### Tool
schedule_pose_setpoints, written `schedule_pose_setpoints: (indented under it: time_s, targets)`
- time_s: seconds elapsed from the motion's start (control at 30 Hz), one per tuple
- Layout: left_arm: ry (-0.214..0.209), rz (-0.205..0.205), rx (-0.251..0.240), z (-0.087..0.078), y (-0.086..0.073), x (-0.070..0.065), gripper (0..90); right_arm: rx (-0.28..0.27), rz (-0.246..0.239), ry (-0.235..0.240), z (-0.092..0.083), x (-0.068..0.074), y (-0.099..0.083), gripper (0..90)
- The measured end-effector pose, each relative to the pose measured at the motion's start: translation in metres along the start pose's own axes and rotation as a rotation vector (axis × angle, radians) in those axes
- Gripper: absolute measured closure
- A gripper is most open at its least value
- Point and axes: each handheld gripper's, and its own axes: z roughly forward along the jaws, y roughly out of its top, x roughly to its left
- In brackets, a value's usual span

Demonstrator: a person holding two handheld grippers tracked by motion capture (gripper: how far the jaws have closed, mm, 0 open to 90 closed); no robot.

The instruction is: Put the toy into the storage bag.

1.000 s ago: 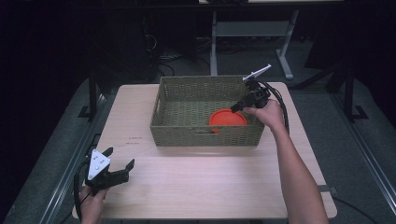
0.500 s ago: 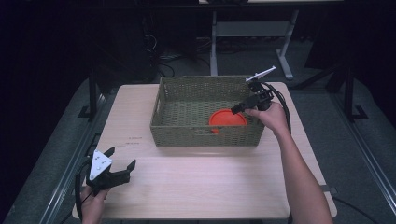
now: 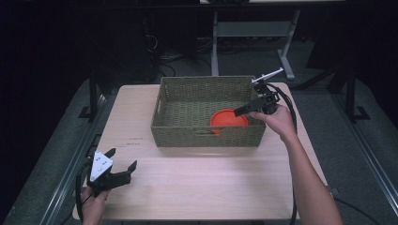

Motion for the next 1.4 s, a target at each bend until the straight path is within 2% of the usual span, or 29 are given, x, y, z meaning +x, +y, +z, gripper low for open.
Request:
schedule_pose_setpoints:
  time_s: [0.23,0.63,0.77,1.4]
  targets:
    - [0.000,-0.005,-0.001,0.000,0.000,0.000,13.0,-0.031,0.012,0.022,-0.010,-0.002,-0.007,27.7]
    - [0.004,-0.009,0.000,-0.001,0.000,0.001,13.0,-0.070,-0.024,0.037,-0.026,0.006,-0.020,27.0]
    - [0.013,-0.020,0.000,-0.001,0.000,0.001,13.0,-0.074,-0.030,0.040,-0.029,0.007,-0.022,27.2]
    - [0.020,-0.022,-0.001,-0.001,0.000,0.002,13.0,-0.085,-0.085,0.052,-0.039,0.023,-0.044,26.4]
